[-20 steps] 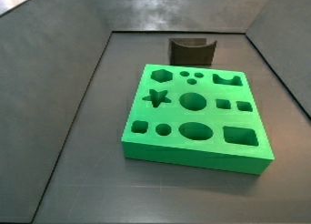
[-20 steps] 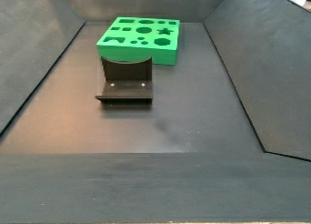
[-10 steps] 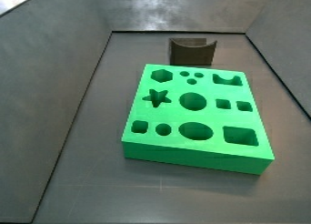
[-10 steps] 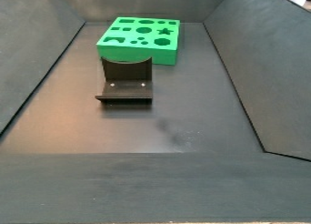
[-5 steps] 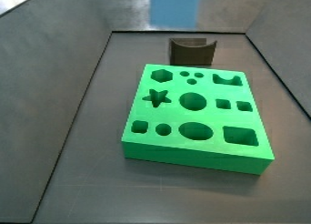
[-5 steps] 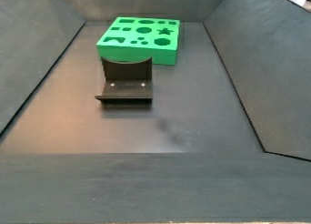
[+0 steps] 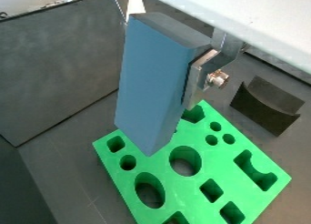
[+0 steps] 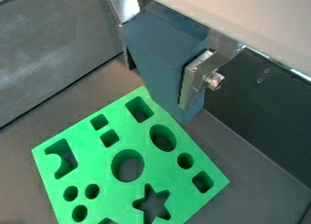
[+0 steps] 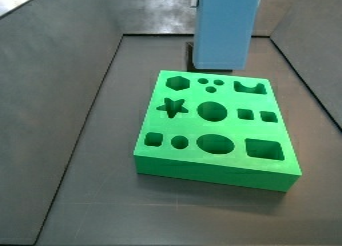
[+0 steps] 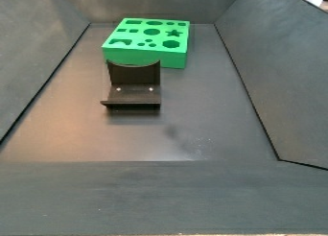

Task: Pick up the rectangle object. Move up. Place the rectangle object on the fixture. Regrasp the rectangle object. Move to above the board. Insert the rectangle object.
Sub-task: Insert the rectangle object.

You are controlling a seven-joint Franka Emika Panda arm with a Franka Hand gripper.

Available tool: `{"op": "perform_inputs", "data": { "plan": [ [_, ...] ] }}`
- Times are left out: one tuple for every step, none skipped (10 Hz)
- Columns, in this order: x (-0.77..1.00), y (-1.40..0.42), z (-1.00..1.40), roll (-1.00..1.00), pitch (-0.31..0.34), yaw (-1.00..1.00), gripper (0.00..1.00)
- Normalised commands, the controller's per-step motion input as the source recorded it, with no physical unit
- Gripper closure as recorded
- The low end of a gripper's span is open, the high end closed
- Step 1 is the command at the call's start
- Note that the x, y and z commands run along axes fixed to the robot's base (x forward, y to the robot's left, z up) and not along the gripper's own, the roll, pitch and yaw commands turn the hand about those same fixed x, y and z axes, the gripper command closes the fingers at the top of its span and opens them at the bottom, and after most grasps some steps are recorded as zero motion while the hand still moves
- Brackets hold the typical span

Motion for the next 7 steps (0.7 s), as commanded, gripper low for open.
{"op": "perform_inputs", "data": {
  "plan": [
    [0.68, -0.07, -0.25, 0.19, 0.054, 0.09, 1.00],
    [0.88, -0.19, -0.26, 0.22, 0.141, 0.11, 1.00],
    [0.91, -0.25, -0.34, 0.28, 0.180, 0.00, 1.00],
    [0.85, -0.23, -0.30, 0.27, 0.166, 0.00, 1.00],
    [0.86, -0.19, -0.36, 0.30, 0.146, 0.00, 1.00],
    [0.71, -0.25, -0.33, 0.42, 0.149, 0.00, 1.00],
    [0.77, -0.25, -0.25, 0.38, 0.121, 0.00, 1.00]
  ]
}}
